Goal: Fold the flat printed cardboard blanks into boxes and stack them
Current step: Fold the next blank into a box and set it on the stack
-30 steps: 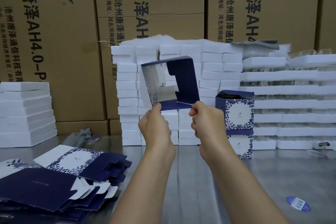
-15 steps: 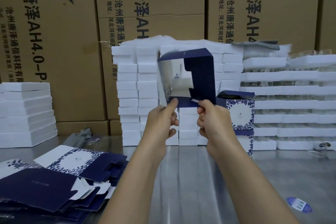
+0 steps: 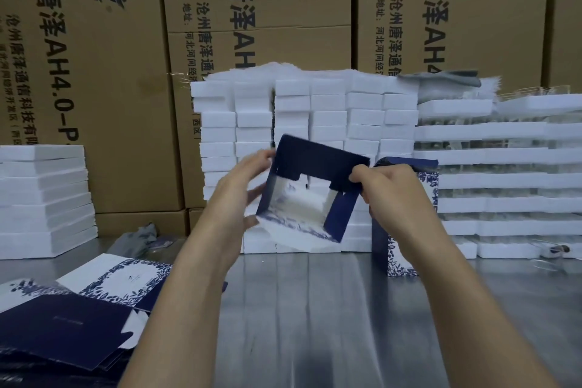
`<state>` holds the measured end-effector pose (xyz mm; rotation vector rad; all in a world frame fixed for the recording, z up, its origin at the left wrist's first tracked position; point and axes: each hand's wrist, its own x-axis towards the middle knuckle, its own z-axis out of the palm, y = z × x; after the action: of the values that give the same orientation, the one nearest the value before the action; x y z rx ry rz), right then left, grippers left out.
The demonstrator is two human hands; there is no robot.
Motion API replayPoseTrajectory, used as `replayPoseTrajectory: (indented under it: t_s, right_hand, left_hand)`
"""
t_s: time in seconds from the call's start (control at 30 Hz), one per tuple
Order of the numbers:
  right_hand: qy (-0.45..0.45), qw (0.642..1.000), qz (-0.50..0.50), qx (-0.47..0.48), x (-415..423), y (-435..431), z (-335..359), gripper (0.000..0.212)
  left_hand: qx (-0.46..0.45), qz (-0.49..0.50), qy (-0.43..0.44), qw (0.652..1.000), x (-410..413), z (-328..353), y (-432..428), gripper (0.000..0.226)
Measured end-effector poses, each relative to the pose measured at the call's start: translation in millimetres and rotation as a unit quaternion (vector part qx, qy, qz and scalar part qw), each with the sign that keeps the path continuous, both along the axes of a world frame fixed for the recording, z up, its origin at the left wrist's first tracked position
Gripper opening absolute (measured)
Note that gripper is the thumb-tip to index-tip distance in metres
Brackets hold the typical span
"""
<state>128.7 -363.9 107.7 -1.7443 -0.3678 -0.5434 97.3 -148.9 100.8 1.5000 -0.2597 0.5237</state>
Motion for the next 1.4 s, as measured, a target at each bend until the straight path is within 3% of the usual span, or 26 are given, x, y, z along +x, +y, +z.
replayPoseTrajectory:
  t_s: [0.07, 0.27, 0.43, 0.63, 0.73, 0.8, 0.9, 1.07, 1.2, 1.4]
  right_hand:
    - [-0.009, 0.999, -0.014, -0.027, -3, 2, -1, 0.048]
    - [-0.039, 0.997, -0.064, -0.017, 0, -4, -4, 0.056]
    - [-0.075, 0.991, -0.098, -0.047, 10, -8, -11, 0.061]
    - [-0.143, 0.986, -0.057, -0.068, 15, 0, -15, 0.023]
    - [-0.193, 0.975, -0.044, -0.1, 13, -1, -15, 0.042]
    - [-0.206, 0.968, -0.045, -0.134, 11, -2, -15, 0.044]
    - [-0.188, 0.965, -0.039, -0.18, 14, -2, -16, 0.024]
    - [-0.121, 0.973, 0.02, -0.193, 14, -8, -12, 0.048]
    - [-0.072, 0.949, 0.022, -0.306, 16, -12, -5, 0.061]
    - [-0.046, 0.906, -0.037, -0.419, 11, -9, -4, 0.049]
  left_hand:
    - [0.051, -0.022, 0.026, 0.998, 3, -4, -5, 0.038]
    - [0.036, -0.026, 0.087, 0.995, 3, -7, -13, 0.041]
    - [0.079, 0.049, 0.037, 0.995, 7, -6, -13, 0.022]
    - [0.077, 0.116, -0.028, 0.99, 8, -3, -23, 0.031]
    - [0.125, 0.148, -0.054, 0.98, 3, 0, -22, 0.047]
    - [0.166, 0.165, -0.065, 0.97, -1, 3, -22, 0.057]
    - [0.227, 0.181, -0.078, 0.954, -7, 7, -19, 0.064]
    - [0.318, 0.149, -0.074, 0.933, -11, 7, -9, 0.044]
    - [0.31, 0.116, -0.026, 0.943, -12, 6, -7, 0.045]
    - [0.333, 0.105, 0.004, 0.937, -12, 9, -16, 0.048]
